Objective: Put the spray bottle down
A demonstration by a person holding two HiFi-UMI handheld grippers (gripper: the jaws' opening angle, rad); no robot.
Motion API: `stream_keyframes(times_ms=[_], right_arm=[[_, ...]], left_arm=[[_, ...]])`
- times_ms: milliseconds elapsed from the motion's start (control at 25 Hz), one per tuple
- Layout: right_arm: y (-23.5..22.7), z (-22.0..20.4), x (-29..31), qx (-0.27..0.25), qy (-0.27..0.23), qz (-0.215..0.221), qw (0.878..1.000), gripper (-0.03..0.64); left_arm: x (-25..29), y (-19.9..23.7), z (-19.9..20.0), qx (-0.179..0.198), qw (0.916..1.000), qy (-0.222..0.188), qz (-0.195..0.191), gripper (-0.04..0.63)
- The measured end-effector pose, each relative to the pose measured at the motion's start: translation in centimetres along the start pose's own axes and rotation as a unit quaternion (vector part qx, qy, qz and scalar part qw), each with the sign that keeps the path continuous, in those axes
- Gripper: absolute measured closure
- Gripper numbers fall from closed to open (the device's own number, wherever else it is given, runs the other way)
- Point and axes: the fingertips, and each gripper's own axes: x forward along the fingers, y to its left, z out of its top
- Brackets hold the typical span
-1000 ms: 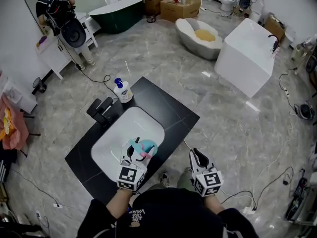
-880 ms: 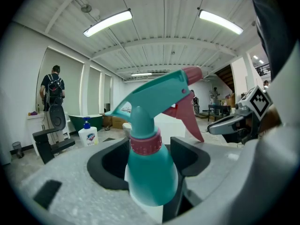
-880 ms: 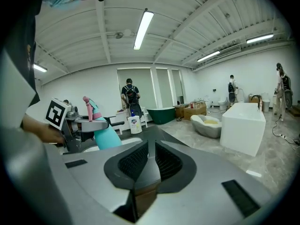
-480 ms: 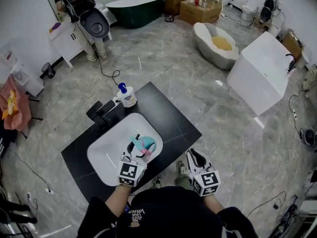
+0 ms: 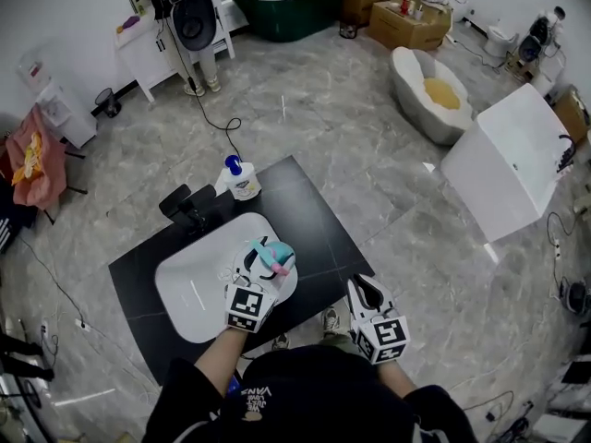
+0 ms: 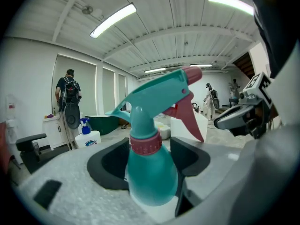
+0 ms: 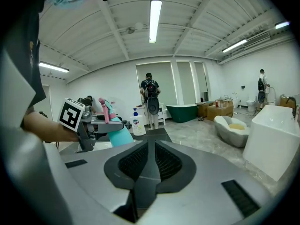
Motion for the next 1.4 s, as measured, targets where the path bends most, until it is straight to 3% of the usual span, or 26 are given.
stream_keyframes(times_ms=[600,1400], right_arm=[[-3.4,-0.9,1.8,-0.002,0.020,0.035,0.999,0.569],[-7.6,-1.7,0.7,0.006,0.039,0.038,0.998,0.569]], left_arm=[[8.9,0.0,0.2,0.045,0.9989,0.015,-0.007,0.311],[16.3,1.9,-0.3,0.036,0.9983,0.042,0.019,0.310]])
